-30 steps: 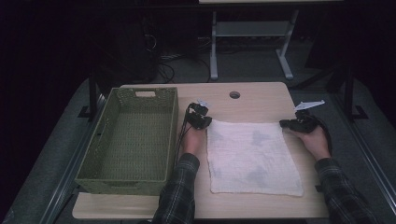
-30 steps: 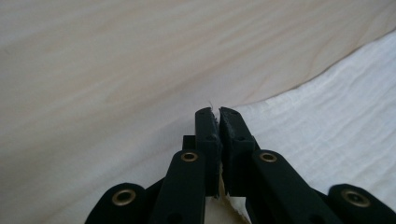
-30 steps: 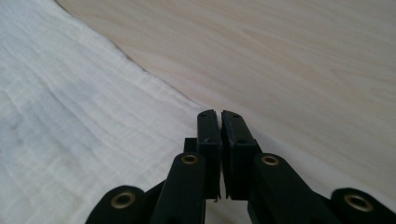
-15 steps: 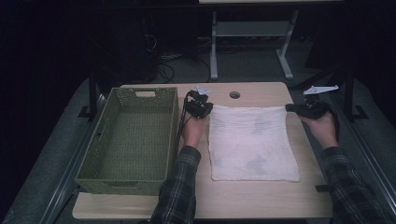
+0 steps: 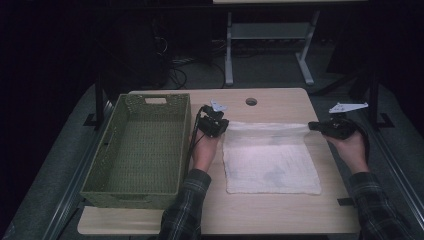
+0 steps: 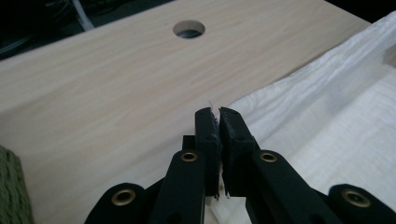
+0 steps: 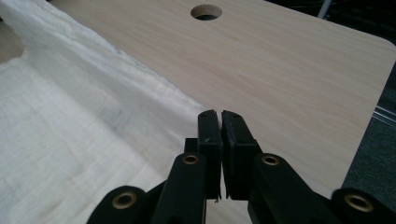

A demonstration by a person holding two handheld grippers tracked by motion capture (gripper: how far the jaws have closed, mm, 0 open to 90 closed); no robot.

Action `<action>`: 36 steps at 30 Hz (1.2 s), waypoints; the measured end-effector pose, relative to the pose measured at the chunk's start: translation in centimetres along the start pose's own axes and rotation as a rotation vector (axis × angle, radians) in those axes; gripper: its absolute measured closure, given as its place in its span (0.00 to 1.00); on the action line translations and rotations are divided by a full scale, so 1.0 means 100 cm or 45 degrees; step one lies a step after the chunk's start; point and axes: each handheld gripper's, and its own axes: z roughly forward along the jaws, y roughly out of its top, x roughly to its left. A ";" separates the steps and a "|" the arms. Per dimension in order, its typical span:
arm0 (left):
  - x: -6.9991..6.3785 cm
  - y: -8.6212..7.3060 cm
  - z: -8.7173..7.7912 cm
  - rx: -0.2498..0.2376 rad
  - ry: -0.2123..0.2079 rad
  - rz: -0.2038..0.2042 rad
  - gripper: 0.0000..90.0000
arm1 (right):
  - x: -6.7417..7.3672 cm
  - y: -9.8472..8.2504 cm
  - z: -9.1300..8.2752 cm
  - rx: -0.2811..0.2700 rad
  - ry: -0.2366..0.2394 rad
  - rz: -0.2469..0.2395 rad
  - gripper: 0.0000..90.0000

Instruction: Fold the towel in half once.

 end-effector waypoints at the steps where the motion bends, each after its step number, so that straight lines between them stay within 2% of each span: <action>1: 0.000 0.000 0.000 0.000 0.000 0.000 0.96 | 0.000 0.000 0.000 0.000 0.000 0.000 0.96; 5: -0.005 -0.008 -0.007 0.000 -0.010 -0.012 0.96 | 0.011 -0.012 -0.007 0.016 0.018 -0.020 0.96; 10: -0.012 -0.019 -0.013 0.001 -0.006 0.003 0.96 | 0.018 -0.021 -0.012 0.008 0.028 -0.032 0.96; 11: -0.015 -0.024 -0.015 -0.005 -0.011 -0.010 0.96 | 0.022 -0.025 -0.015 0.000 0.035 -0.032 0.96; 17: -0.021 -0.035 -0.024 0.001 -0.006 0.026 0.96 | 0.030 -0.032 -0.021 -0.001 0.044 -0.046 0.96; 28: -0.040 -0.058 -0.040 0.019 -0.065 0.034 0.96 | 0.053 -0.053 -0.031 0.042 0.051 -0.077 0.96; 32: -0.043 -0.061 -0.044 0.009 -0.088 0.028 0.96 | 0.055 -0.057 -0.035 0.042 0.056 -0.071 0.96; 36: -0.049 -0.064 -0.053 -0.006 -0.100 0.041 0.96 | 0.059 -0.067 -0.048 0.024 0.079 -0.053 0.96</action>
